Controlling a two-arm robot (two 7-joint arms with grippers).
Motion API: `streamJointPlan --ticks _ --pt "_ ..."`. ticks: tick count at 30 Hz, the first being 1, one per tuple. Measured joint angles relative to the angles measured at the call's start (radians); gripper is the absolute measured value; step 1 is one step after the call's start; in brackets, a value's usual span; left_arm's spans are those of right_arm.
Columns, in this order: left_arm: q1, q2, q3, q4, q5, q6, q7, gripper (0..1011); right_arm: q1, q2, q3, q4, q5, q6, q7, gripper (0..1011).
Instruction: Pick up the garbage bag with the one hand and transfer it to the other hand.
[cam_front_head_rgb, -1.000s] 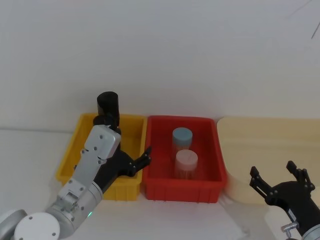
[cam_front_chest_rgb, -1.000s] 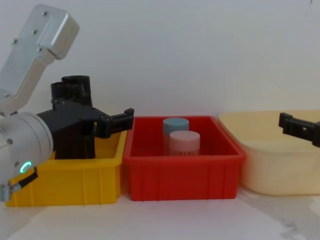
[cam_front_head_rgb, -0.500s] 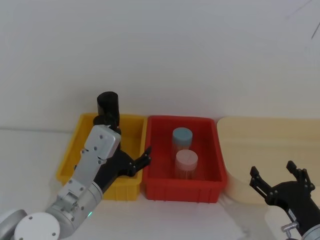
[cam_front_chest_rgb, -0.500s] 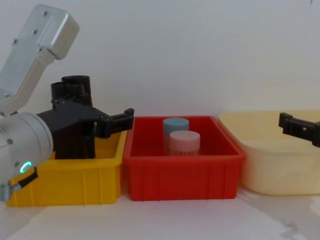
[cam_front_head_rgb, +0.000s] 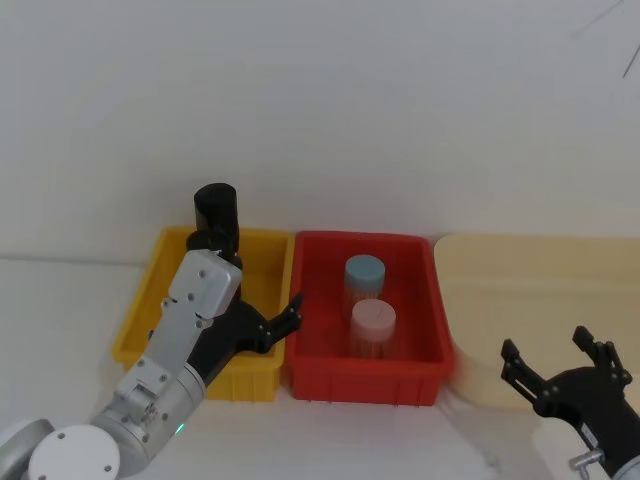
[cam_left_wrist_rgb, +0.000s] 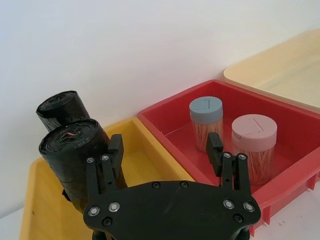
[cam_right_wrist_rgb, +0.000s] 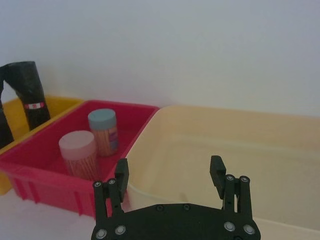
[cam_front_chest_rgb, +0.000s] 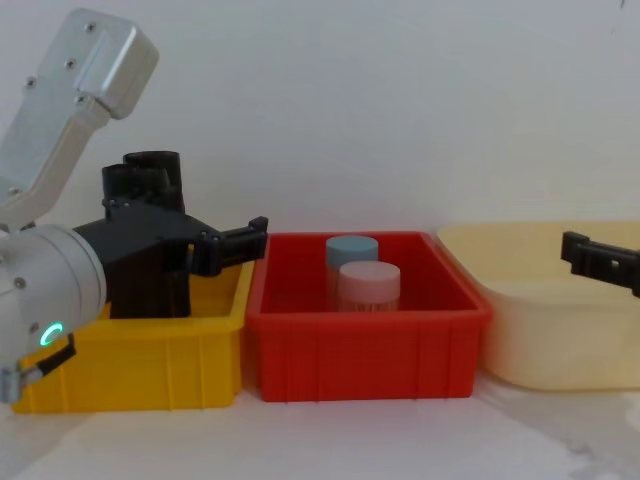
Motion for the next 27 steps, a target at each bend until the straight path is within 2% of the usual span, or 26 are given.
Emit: streamJointPlan --ticks 7,10,12,13,16,19,27 --pt "0.000 0.000 0.000 0.000 0.000 0.000 0.000 1001 -0.003 0.041 0.010 -0.030 0.024 0.071 0.047 1001" --pt "0.000 0.000 0.000 0.000 0.000 0.000 0.000 1002 0.007 0.066 0.012 -0.046 0.034 0.125 0.074 1002" --pt "0.000 0.000 0.000 0.000 0.000 0.000 0.000 1001 0.011 0.071 0.012 -0.049 0.035 0.135 0.080 1001" --pt "0.000 0.000 0.000 0.000 0.000 0.000 0.000 1001 0.022 0.084 0.011 -0.055 0.039 0.169 0.097 1001" --pt "0.000 0.000 0.000 0.000 0.000 0.000 0.000 1002 0.039 0.096 0.005 -0.061 0.040 0.198 0.111 1002" --pt "0.000 0.000 0.000 0.000 0.000 0.000 0.000 1001 0.074 0.111 -0.010 -0.066 0.040 0.251 0.138 1002" --pt "0.000 0.000 0.000 0.000 0.000 0.000 0.000 1001 0.152 0.124 -0.049 -0.058 0.023 0.329 0.175 1001"
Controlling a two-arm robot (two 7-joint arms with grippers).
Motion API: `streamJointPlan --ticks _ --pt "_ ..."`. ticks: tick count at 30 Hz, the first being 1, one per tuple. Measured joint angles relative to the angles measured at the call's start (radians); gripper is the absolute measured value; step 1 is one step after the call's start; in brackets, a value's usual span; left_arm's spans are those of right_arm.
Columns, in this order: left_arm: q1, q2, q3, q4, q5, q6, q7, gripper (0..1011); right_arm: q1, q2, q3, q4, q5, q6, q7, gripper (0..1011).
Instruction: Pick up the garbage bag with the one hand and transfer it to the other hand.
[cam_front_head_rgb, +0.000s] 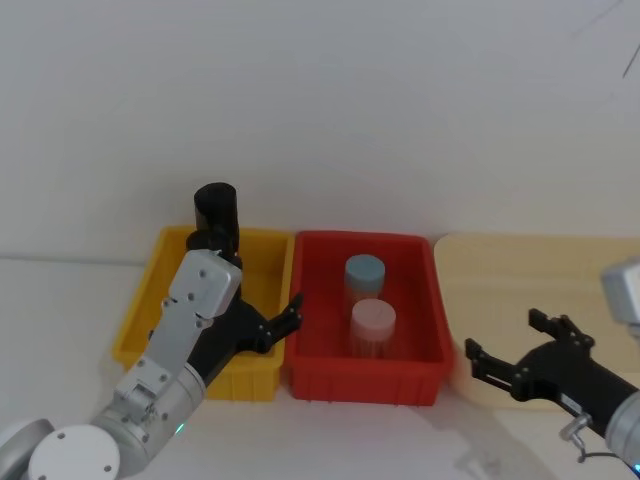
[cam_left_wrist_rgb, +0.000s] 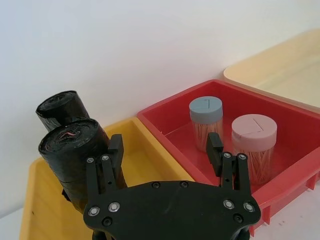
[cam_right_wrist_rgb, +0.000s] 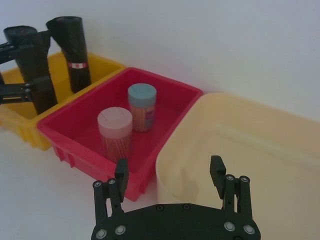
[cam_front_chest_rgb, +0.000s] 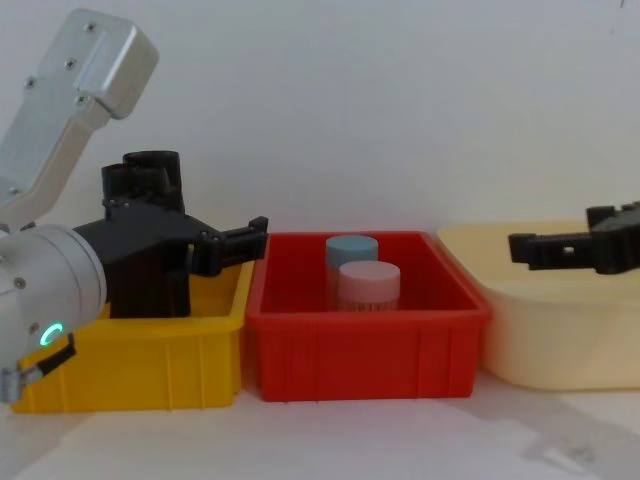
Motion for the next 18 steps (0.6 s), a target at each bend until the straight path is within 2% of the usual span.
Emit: streamJointPlan --ticks 2,3,10,13,18 --pt "0.000 0.000 0.000 0.000 0.000 0.000 0.000 1001 0.034 0.000 -0.019 0.010 -0.011 0.030 0.015 1002" --pt "0.000 0.000 0.000 0.000 0.000 0.000 0.000 1001 0.034 0.000 -0.019 0.010 -0.011 0.030 0.015 1002" --pt "0.000 0.000 0.000 0.000 0.000 0.000 0.000 1002 0.127 -0.016 -0.080 0.054 -0.042 0.090 0.047 1001" --pt "0.000 0.000 0.000 0.000 0.000 0.000 0.000 1001 0.140 -0.021 -0.089 0.064 -0.048 0.098 0.051 1002" --pt "0.000 0.000 0.000 0.000 0.000 0.000 0.000 1002 0.192 -0.045 -0.126 0.108 -0.069 0.117 0.064 1002"
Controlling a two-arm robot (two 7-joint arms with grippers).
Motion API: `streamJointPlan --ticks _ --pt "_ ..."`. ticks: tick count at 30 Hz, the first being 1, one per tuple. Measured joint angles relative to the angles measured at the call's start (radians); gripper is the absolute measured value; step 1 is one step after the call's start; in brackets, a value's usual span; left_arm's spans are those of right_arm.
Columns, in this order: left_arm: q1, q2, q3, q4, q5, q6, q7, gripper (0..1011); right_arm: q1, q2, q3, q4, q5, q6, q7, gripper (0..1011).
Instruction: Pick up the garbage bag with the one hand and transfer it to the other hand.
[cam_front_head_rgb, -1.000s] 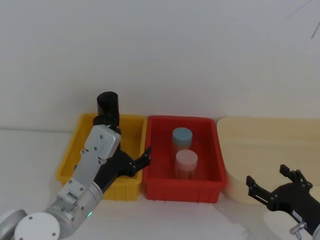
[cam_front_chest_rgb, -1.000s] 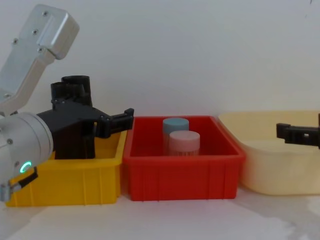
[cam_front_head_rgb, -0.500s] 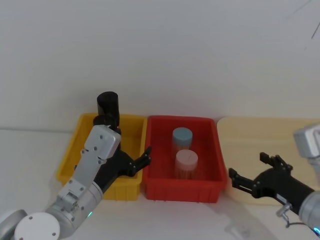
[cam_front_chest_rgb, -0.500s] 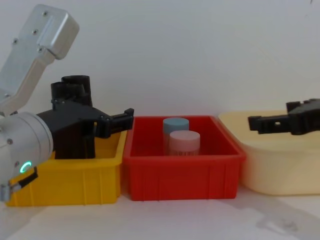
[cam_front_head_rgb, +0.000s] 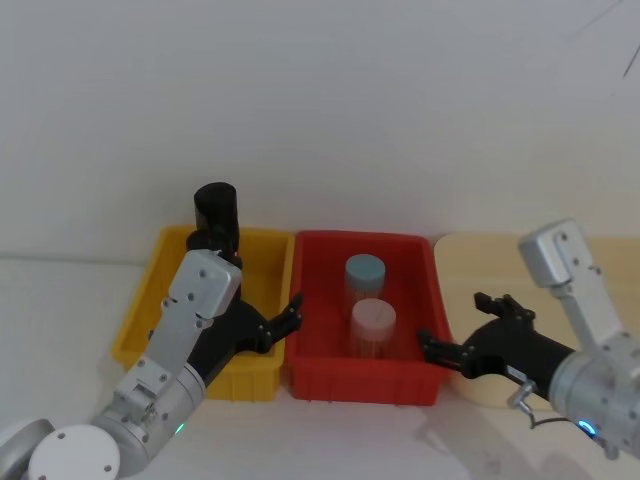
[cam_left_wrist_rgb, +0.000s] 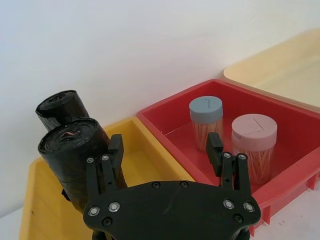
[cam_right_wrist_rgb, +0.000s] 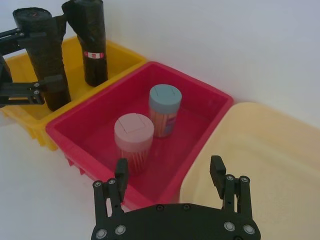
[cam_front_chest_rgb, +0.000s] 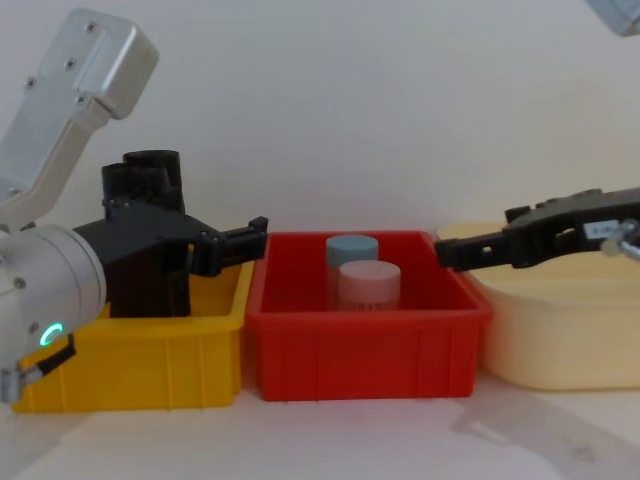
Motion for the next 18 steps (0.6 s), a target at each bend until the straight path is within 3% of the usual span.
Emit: streamJointPlan --ticks 5,18 --pt "0.000 0.000 0.000 0.000 0.000 0.000 0.000 1002 0.047 -0.029 -0.034 0.053 -0.020 0.006 0.011 1002" --pt "0.000 0.000 0.000 0.000 0.000 0.000 0.000 1001 0.113 -0.082 -0.081 0.138 -0.047 -0.002 0.034 1001"
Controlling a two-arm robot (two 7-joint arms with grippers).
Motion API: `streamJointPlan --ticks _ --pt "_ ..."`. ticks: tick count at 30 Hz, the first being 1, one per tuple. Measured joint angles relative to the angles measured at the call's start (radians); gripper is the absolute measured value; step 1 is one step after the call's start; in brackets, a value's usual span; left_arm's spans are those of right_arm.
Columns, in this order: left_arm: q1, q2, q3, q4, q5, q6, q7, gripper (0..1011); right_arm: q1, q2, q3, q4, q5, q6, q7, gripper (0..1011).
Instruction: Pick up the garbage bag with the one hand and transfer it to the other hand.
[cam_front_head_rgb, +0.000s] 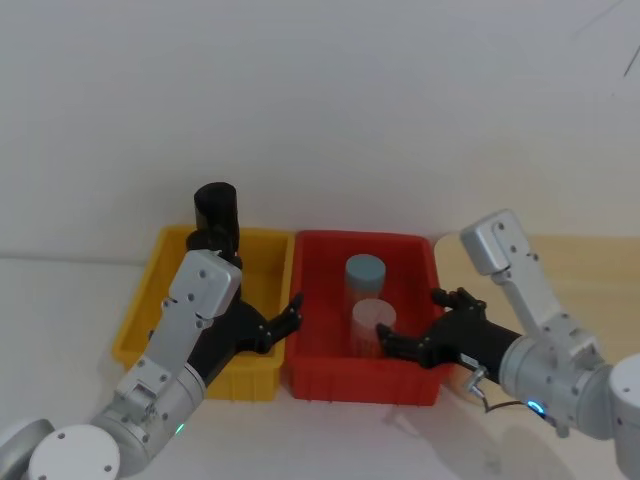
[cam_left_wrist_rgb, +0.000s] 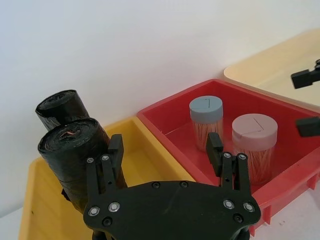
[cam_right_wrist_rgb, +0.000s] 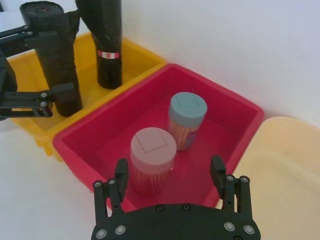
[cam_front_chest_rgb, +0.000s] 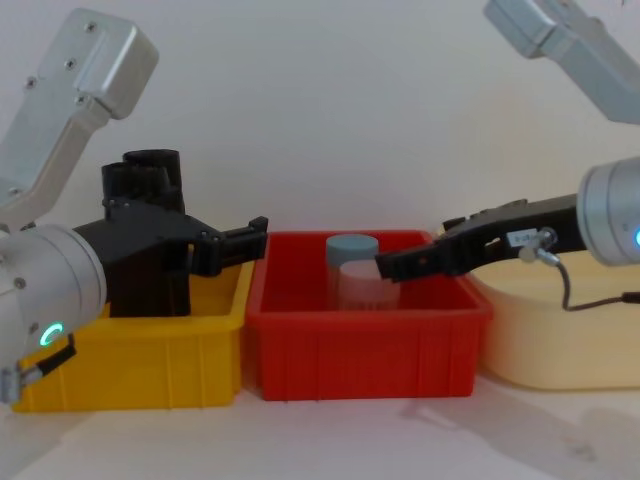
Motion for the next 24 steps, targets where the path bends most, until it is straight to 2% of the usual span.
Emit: streamJointPlan --ticks 13,24 --pt "0.000 0.000 0.000 0.000 0.000 0.000 0.000 1002 0.053 -0.047 -0.044 0.088 -0.020 -0.024 0.041 1002" --pt "0.000 0.000 0.000 0.000 0.000 0.000 0.000 1002 0.099 -0.087 -0.061 0.183 -0.032 -0.053 0.059 1002"
